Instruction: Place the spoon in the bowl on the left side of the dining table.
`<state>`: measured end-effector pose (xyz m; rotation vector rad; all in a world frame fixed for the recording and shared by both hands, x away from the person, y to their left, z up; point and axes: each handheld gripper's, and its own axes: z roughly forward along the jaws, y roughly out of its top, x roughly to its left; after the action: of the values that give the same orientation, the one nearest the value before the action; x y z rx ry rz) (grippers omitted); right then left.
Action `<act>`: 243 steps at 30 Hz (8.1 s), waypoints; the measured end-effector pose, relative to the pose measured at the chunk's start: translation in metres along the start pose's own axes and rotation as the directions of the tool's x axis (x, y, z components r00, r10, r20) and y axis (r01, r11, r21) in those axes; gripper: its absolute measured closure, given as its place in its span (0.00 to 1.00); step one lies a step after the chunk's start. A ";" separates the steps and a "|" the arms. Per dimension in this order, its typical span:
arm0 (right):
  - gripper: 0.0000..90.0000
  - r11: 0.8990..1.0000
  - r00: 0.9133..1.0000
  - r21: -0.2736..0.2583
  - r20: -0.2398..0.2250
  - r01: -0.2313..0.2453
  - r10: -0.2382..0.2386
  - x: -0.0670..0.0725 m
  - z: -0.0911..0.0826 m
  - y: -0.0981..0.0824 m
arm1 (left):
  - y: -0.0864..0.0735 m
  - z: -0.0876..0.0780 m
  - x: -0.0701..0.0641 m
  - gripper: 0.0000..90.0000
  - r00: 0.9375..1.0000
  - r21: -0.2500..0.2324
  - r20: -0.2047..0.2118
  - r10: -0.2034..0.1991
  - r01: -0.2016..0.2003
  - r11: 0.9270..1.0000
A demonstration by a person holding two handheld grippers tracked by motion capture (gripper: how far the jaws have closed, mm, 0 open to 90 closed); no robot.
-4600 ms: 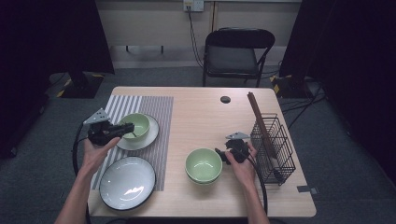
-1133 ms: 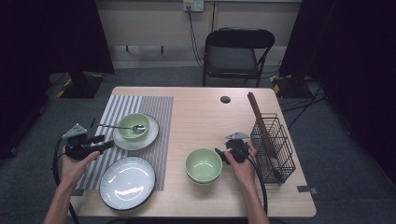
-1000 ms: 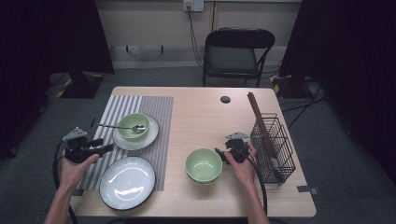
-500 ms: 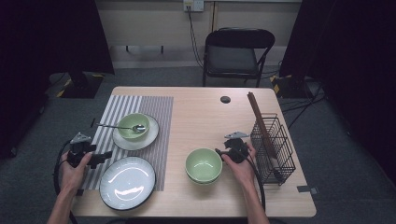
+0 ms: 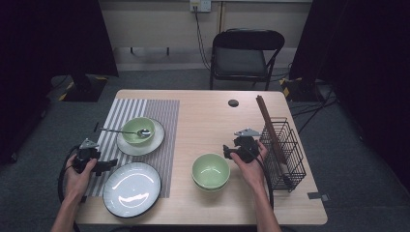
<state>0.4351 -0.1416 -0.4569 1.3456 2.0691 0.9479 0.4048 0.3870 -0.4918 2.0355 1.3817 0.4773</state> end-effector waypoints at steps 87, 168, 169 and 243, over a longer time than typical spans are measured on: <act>0.81 0.992 0.995 -0.125 -0.097 -0.032 0.020 -0.101 -0.087 0.097 | -0.013 0.003 -0.003 0.11 0.999 -0.086 -0.050 0.013 -0.018 0.996; 0.93 0.982 0.990 -0.189 -0.143 -0.007 -0.020 -0.108 -0.097 0.082 | -0.013 0.003 -0.003 0.11 0.999 -0.086 -0.051 0.013 -0.017 0.996; 0.93 0.980 0.989 -0.197 -0.144 -0.008 -0.021 -0.108 -0.100 0.083 | -0.013 0.003 -0.003 0.11 0.999 -0.087 -0.049 0.013 -0.017 0.996; 0.94 0.929 0.935 -0.371 -0.328 0.003 -0.134 -0.041 -0.124 0.126 | 0.029 -0.038 -0.064 0.27 0.995 -0.225 0.073 0.066 -0.048 0.973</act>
<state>0.4353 -0.1798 -0.2797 0.9531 2.0300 1.5447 0.3771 0.3315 -0.4406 1.8946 1.1689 0.5438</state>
